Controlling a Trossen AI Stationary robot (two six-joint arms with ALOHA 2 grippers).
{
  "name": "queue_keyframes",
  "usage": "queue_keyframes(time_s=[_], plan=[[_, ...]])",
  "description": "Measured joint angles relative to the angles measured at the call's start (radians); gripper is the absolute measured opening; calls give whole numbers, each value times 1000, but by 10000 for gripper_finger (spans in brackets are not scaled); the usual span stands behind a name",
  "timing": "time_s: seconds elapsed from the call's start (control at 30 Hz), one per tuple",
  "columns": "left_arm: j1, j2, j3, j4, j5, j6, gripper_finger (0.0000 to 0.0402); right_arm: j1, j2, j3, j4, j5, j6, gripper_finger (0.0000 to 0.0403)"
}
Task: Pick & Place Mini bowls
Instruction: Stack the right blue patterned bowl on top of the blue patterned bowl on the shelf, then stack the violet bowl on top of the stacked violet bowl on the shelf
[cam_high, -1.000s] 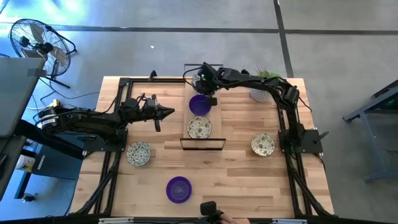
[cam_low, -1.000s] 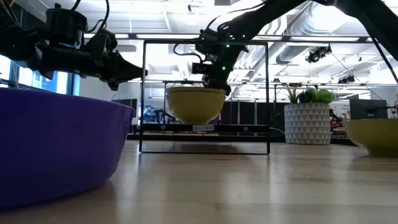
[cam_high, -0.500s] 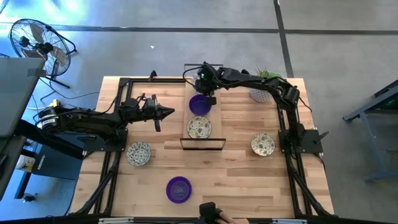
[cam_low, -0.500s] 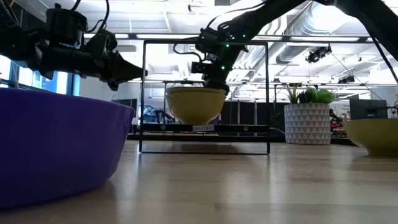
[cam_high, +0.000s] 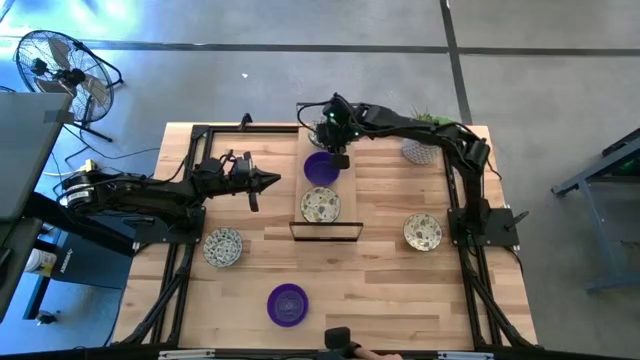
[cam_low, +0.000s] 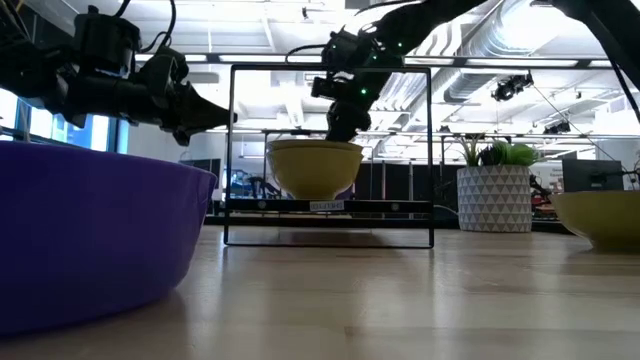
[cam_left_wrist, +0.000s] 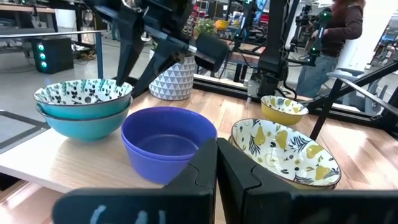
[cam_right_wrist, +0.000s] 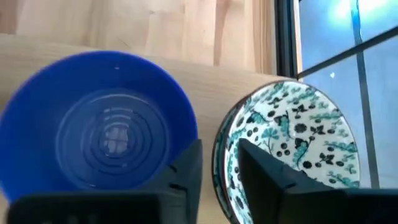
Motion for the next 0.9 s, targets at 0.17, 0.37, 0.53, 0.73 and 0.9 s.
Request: queue_keyframes(time_s=[0.17,0.37,0.53,0.73,0.9], plan=[[0,0,0,0,-1,0,0,-7,6,-45,30,-1,2,28],[0,0,0,0,-1,0,0,-8,5,-54,69,-13,12,16],[0,0,0,-2,-1,0,0,-5,-26,-55,75,-12,21,37],[0,0,0,-4,-1,3,0,-4,-99,-55,44,-55,26,11],[0,0,0,-10,-1,3,0,-14,-137,-55,19,-149,28,4]])
